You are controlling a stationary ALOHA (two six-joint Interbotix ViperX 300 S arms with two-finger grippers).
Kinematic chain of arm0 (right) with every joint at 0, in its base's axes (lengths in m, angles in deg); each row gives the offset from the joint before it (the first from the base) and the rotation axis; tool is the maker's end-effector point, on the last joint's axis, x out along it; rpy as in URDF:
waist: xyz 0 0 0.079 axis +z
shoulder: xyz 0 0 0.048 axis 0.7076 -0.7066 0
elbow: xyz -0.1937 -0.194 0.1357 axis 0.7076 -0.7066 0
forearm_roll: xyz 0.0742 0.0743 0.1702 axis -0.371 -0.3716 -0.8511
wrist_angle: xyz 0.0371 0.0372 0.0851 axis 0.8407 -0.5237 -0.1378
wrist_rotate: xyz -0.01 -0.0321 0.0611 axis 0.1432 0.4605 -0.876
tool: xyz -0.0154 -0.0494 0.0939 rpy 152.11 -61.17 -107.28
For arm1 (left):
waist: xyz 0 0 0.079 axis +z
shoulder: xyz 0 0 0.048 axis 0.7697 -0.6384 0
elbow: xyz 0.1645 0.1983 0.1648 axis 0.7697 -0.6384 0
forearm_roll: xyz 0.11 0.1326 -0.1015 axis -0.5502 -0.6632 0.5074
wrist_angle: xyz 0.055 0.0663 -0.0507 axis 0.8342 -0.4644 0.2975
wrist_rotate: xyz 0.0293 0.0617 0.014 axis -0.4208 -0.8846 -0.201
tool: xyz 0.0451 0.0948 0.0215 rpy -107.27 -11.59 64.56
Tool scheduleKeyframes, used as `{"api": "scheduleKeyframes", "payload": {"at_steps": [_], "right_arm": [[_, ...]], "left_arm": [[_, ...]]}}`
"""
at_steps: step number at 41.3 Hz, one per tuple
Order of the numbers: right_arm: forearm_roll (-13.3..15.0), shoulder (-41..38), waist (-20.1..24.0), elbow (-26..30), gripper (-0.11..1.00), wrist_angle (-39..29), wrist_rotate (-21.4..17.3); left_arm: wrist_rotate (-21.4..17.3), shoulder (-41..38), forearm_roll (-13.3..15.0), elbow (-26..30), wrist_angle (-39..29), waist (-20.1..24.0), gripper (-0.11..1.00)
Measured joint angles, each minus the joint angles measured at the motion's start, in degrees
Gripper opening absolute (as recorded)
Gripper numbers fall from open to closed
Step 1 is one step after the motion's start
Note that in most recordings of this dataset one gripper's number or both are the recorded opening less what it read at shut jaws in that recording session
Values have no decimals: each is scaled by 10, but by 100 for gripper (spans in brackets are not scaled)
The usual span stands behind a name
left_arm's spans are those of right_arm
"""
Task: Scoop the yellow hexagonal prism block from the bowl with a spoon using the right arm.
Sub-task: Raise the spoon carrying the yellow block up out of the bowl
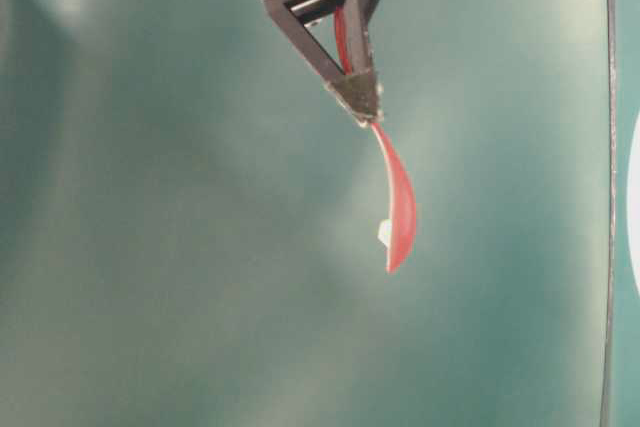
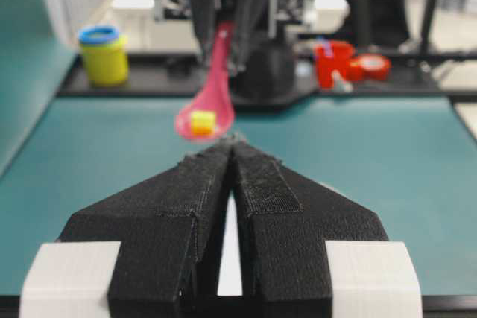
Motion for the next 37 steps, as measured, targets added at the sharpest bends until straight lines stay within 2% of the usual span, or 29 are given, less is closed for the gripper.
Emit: {"api": "scheduleKeyframes", "payload": {"at_steps": [37], "right_arm": [[0, 2, 0, 0, 23, 6, 2]], "left_arm": [[0, 1, 1, 0, -42, 0, 0]]}}
